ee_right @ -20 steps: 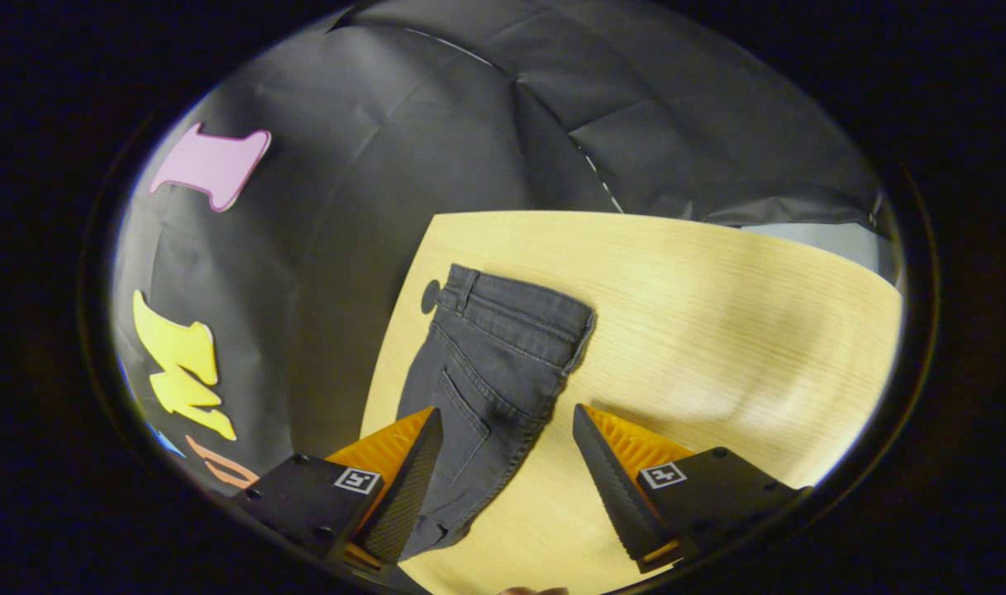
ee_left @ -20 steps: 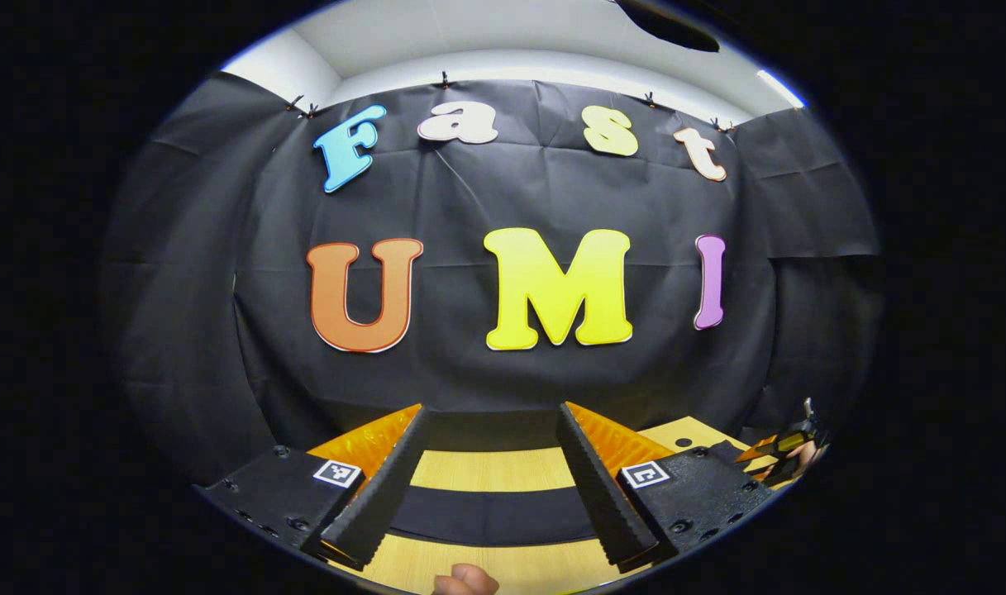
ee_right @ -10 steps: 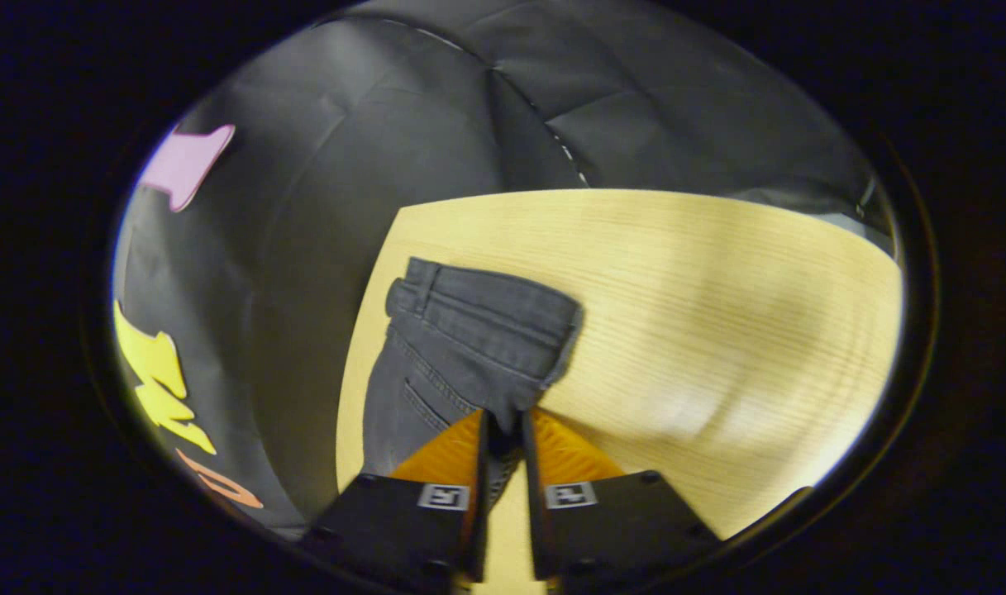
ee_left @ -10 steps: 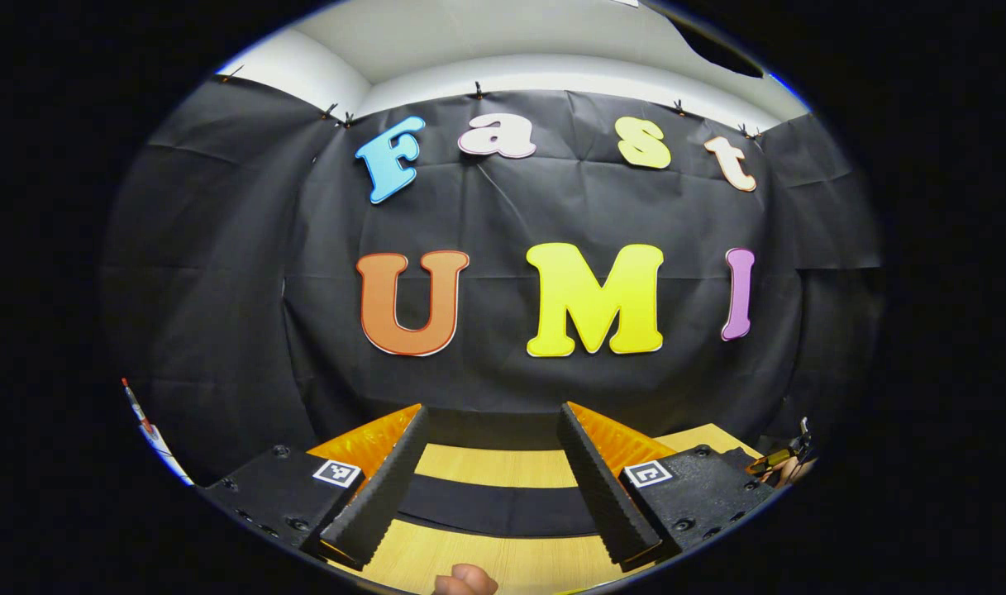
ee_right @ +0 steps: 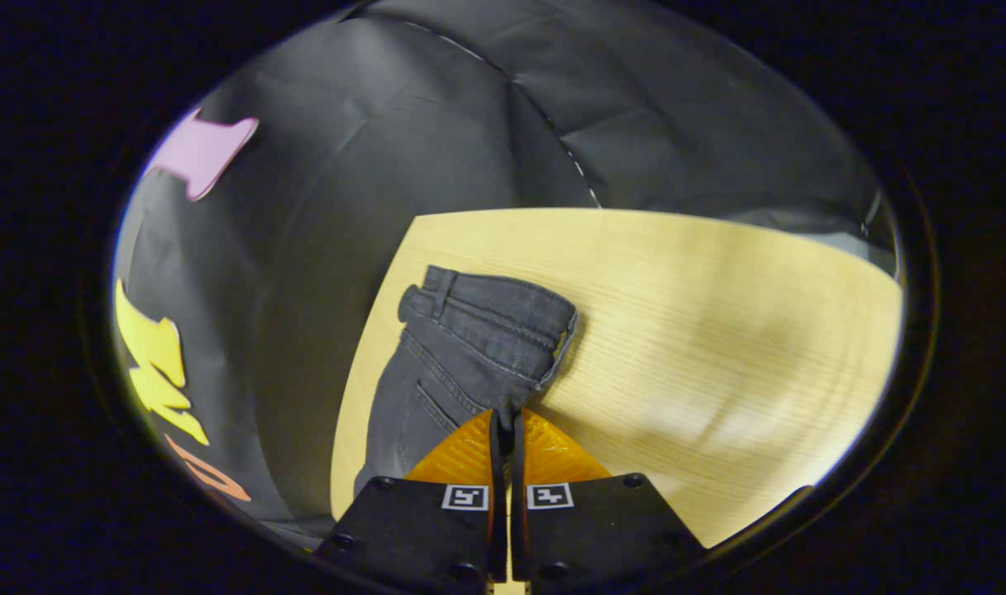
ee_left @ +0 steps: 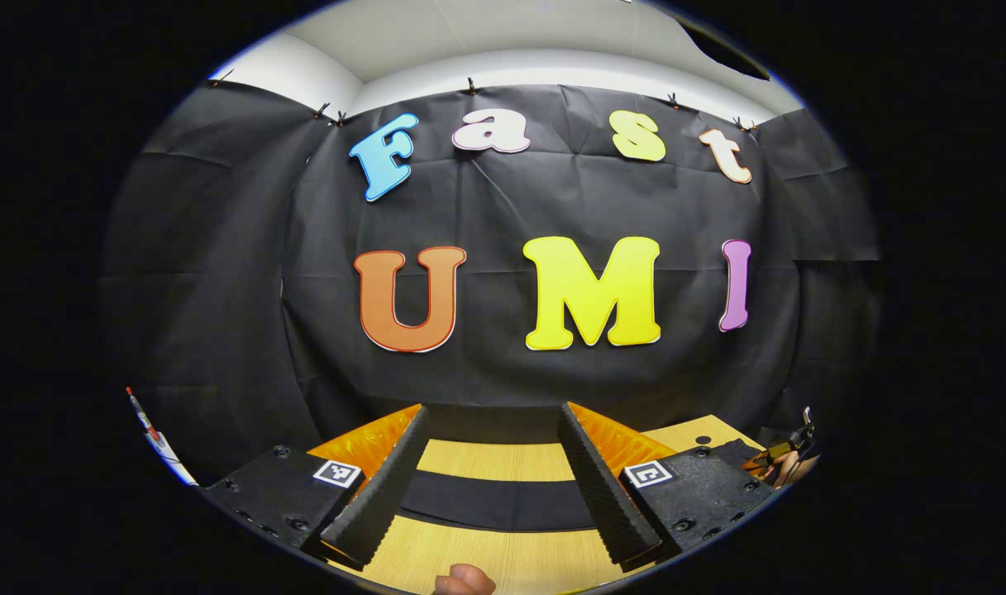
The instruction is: Grasp the waist and the cuffs of the jeans and fold them to make the two legs overlap; first hold the waist and fold one-third of the jeans toward the cuffs, then hold the cuffs and fold the remaining one-third in the same direction to finish folding.
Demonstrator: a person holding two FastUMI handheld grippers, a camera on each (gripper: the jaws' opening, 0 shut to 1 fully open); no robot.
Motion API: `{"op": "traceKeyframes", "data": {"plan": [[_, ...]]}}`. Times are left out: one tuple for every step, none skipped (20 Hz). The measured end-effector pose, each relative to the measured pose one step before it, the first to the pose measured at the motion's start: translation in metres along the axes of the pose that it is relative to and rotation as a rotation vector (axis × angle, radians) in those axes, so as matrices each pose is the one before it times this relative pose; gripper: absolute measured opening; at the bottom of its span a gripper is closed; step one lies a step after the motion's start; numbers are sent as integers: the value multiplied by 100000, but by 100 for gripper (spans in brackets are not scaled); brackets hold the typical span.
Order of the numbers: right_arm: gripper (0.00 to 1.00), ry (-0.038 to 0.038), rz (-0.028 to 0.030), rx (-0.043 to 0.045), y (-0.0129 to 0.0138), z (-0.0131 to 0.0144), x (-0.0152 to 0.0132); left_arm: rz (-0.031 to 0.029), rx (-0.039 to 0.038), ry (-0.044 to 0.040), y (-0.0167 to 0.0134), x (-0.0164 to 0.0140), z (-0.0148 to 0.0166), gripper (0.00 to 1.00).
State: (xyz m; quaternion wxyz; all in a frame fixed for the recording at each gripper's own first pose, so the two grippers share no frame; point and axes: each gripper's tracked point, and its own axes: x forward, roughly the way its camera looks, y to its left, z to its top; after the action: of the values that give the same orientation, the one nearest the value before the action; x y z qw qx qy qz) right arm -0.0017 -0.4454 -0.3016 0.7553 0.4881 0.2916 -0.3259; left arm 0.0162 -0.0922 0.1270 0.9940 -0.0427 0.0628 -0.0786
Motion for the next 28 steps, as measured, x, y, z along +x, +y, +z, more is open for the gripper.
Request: {"op": "traceKeyframes", "data": {"plan": [[2,-3091,715,-6588,1032,518,-544,41,0,145,312,30,-61,90],[2,-2432,1616,-6179,1430,473,-414,-53,-394,-22,218,107,-62,90],[0,-2629,2391,-5686,1624,571,-647,-57,-604,230,235,102,-35,90],[2,-2411,1879,-6156,1724,410,-837,211,-542,255,349,37,-162,90],[2,-2166,1716,-5567,1832,334,-612,378,-411,458,458,-31,-246,90],[2,-2913,2104,-4854,2452,378,-852,421,-467,474,336,7,-250,90],[2,-1843,1863,-3616,1744,328,-528,484,-397,436,452,11,-280,90],[0,-2198,2359,-4313,1908,3,-774,713,-298,558,629,-39,-351,90],[2,-1428,2194,-3743,1622,89,-630,671,-228,624,609,-24,-205,90],[2,-1646,2682,-4899,1928,-67,-676,970,-185,491,824,-159,-306,90],[2,-940,2851,-4223,1983,-79,-444,1000,-303,459,802,-66,-210,90],[2,-572,3015,-3376,1996,-60,-23,1116,-361,533,703,-83,-199,99],[2,49,3647,-2605,2260,-447,-397,1123,-173,810,836,33,-233,99],[2,329,3334,-2652,2537,-794,-172,1280,-104,834,749,20,-356,99],[2,-119,2534,-3252,2364,-699,220,955,-346,626,724,-41,-171,100],[2,-207,2510,-3412,2372,-711,743,612,-463,453,687,-35,20,100],[2,1122,2707,-2330,2186,-800,541,272,-649,834,599,-82,-242,100],[2,583,2799,-1392,2363,-666,558,913,-420,991,690,-21,-429,99],[2,462,2472,-1522,1802,-709,477,1347,133,794,782,12,-312,100],[2,1438,2098,-1411,1889,-1146,834,1227,140,484,873,-90,-37,100],[2,1320,2087,-1356,1764,-1180,572,1024,86,161,702,-100,97,100],[2,1722,2048,-1439,1435,-1312,485,883,189,-67,706,-150,4,100],[2,1649,1641,-1439,1481,-1274,421,1217,495,-6,707,-84,143,99],[2,1357,1330,-1996,1394,-1383,521,1219,316,331,805,-108,12,100],[2,1103,1407,-1856,1342,-1103,548,1011,-11,379,633,-53,-160,100],[2,1986,1517,-1858,1358,-1355,344,1118,-263,626,604,-163,-391,100],[2,1619,1278,-1777,1201,-1262,305,823,-411,522,543,-79,-247,100],[2,2072,858,-1840,851,-1131,237,701,-367,599,355,-173,-165,100]]}}
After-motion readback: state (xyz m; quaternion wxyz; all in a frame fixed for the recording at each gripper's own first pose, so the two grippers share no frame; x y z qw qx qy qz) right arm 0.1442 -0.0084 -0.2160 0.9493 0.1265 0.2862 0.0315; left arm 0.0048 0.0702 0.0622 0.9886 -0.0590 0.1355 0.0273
